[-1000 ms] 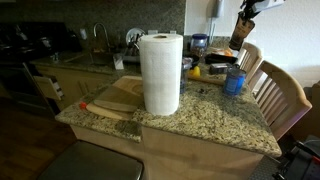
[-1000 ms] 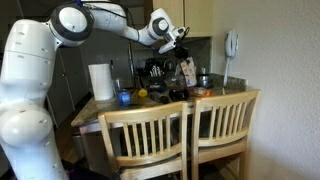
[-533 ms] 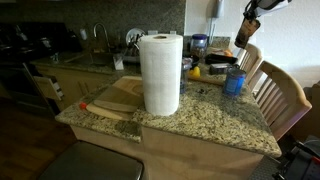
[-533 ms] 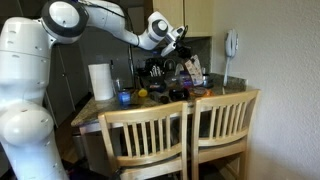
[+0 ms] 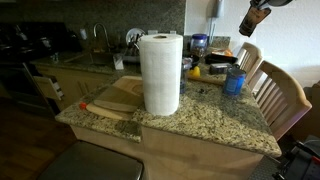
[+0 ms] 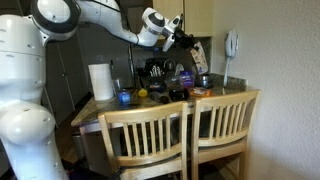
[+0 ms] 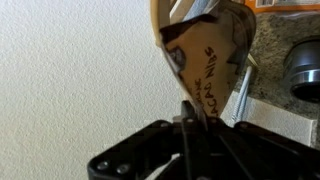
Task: Put the brown satchet in the black bowl
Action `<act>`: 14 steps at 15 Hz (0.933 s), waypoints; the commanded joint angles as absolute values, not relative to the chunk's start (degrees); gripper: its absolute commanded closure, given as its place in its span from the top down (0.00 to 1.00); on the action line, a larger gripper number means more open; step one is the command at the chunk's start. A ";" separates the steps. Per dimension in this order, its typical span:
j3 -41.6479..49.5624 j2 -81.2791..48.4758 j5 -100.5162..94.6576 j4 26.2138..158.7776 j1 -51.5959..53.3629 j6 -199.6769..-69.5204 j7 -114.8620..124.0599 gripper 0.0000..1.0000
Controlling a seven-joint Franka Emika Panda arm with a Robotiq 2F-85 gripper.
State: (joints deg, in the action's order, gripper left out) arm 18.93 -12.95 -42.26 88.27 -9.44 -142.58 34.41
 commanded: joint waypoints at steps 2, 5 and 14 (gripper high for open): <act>19.93 -10.79 -47.72 91.12 -8.84 -148.94 40.01 0.01; 16.50 -6.49 -42.37 95.00 -8.99 -156.43 34.19 0.01; 5.50 -5.24 -25.39 97.13 -3.58 -157.93 17.68 0.01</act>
State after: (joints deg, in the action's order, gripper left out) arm 7.68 -6.70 -33.39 93.96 -2.70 -157.58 26.18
